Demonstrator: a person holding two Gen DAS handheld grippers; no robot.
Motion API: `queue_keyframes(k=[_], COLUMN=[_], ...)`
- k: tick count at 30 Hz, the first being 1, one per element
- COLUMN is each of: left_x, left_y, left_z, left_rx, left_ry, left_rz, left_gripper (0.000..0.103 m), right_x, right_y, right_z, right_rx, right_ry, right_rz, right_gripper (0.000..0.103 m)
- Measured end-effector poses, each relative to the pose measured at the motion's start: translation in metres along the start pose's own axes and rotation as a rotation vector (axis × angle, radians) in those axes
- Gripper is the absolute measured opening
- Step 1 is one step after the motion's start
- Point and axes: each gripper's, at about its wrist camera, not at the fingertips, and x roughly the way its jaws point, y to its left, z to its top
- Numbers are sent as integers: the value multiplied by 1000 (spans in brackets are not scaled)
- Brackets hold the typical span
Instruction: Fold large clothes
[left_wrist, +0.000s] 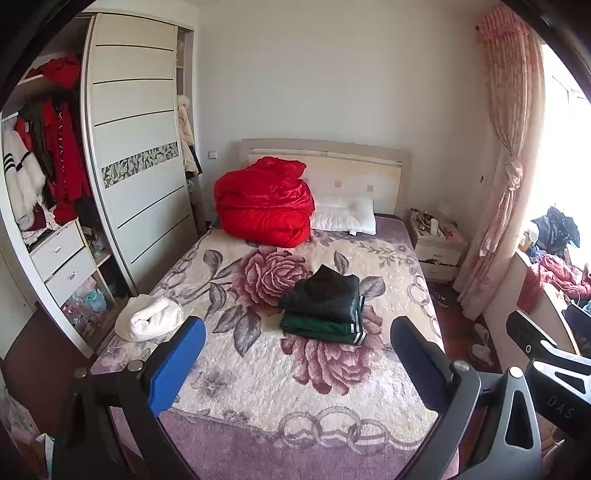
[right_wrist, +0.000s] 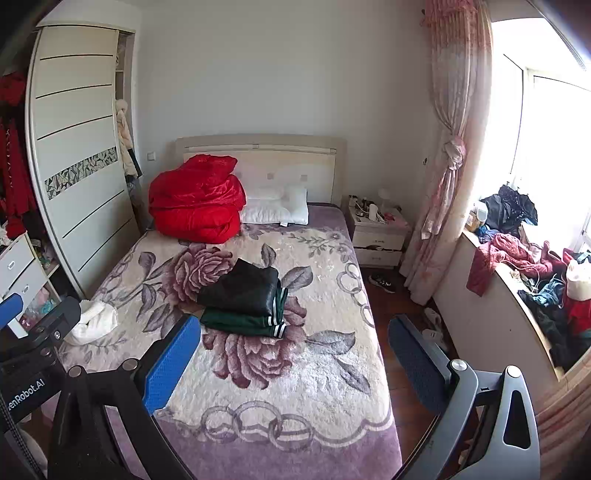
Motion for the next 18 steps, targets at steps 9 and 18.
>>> queue_keyframes(k=[9,18], left_x=[-5,-5], left_y=[0,1], left_z=[2,4], left_rx=[-4,-5], left_ry=[-7,-6], left_rz=[16,20], left_gripper=[102,102], right_x=[-4,-3], right_y=[0,2], right_z=[-2,1], right_rx=[-2,-6], right_ry=[-6,-14], right_rz=[2,8], right_gripper=[103,103])
